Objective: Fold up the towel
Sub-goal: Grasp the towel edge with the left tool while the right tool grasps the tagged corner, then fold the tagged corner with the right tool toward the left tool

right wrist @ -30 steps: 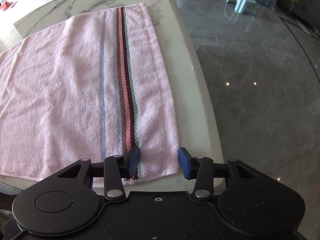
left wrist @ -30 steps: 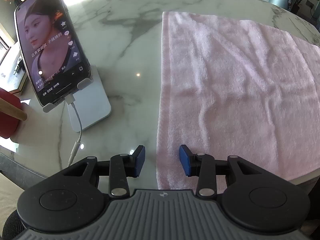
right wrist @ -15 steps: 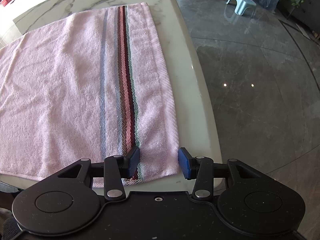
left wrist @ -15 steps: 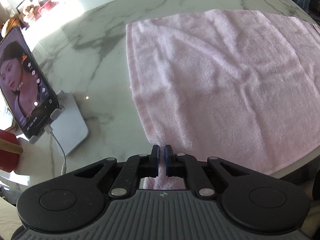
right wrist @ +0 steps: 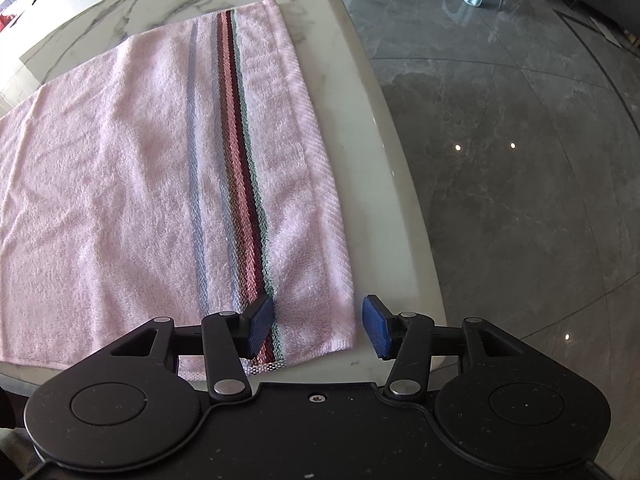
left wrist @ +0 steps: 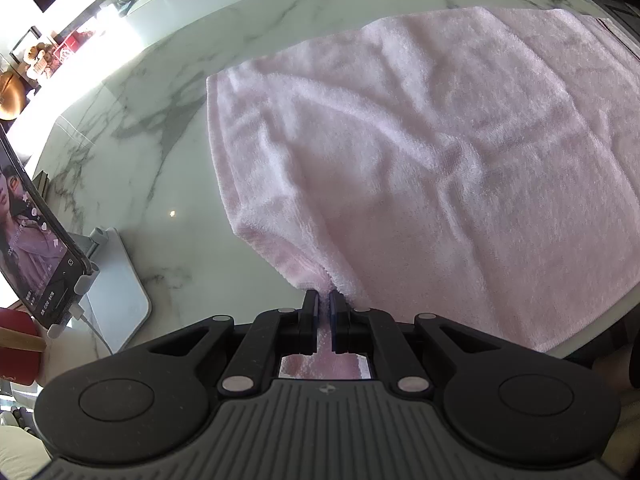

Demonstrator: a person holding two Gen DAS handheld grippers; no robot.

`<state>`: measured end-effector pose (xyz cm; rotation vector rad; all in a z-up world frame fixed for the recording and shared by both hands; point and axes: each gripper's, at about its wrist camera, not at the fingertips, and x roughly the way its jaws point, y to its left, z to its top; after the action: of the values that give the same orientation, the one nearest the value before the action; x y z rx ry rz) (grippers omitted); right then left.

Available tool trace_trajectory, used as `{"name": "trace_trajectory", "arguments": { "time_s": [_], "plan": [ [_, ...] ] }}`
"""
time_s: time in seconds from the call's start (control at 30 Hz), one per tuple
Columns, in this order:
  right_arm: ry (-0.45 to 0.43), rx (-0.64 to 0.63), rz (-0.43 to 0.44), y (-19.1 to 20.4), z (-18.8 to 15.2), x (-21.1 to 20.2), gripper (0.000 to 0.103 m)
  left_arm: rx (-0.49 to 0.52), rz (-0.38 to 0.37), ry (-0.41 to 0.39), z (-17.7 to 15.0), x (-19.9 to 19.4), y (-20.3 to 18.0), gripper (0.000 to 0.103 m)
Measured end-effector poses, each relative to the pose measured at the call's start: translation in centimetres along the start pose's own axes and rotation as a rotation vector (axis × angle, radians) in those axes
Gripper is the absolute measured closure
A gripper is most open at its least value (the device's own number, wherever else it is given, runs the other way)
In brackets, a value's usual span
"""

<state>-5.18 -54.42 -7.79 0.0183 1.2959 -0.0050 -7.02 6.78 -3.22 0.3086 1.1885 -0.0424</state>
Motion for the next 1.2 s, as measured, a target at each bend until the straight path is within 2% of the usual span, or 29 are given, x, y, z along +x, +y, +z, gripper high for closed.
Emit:
{"name": "trace_trajectory", "arguments": {
  "time_s": [0.1,0.17,0.23,0.37,0.63,0.67,0.8,0.87,0.9,0.93,1.0,1.2],
  "plan": [
    [-0.006,-0.012,0.0,-0.1,-0.2,0.0,0.063,0.004,0.003,0.004,0.0,0.1,0.0,0.099],
    [-0.008,-0.029,0.001,0.0,-0.6,-0.2,0.082,0.008,0.006,0.005,0.1,0.1,-0.1,0.098],
    [-0.008,-0.049,-0.002,0.3,-0.8,-0.4,0.091,0.012,0.009,0.006,0.1,0.1,-0.2,0.099],
    [-0.019,-0.12,-0.045,1.3,-1.5,-0.8,0.096,0.016,0.01,0.008,0.1,0.1,-0.2,0.099],
    [-0.109,-0.161,-0.005,2.6,-2.3,-4.3,0.096,0.021,0.0,-0.016,0.5,-0.6,-0.5,0.098],
    [-0.117,-0.168,0.005,3.4,-2.2,-4.8,0.096,0.021,-0.007,-0.025,0.6,-0.9,-0.7,0.098],
    [-0.149,-0.212,0.079,16.2,2.8,-7.1,0.096,0.038,-0.043,-0.071,1.5,-2.4,-1.7,0.098],
    [-0.157,-0.243,0.11,18.4,1.6,-8.4,0.096,0.054,-0.066,-0.096,2.0,-3.2,-2.5,0.098],
    [-0.16,-0.265,0.131,20.0,1.7,-8.3,0.096,0.066,-0.077,-0.109,2.2,-3.7,-3.0,0.098],
    [-0.161,-0.276,0.145,22.8,3.1,-6.2,0.096,0.077,-0.086,-0.121,2.4,-4.0,-3.5,0.098],
    [-0.165,-0.296,0.184,21.9,1.7,-9.4,0.096,0.104,-0.107,-0.147,2.7,-4.8,-4.7,0.099],
    [-0.168,-0.368,0.326,27.2,0.8,-10.8,0.096,0.178,-0.195,-0.211,3.3,-6.4,-8.0,0.099]
  ]
}}
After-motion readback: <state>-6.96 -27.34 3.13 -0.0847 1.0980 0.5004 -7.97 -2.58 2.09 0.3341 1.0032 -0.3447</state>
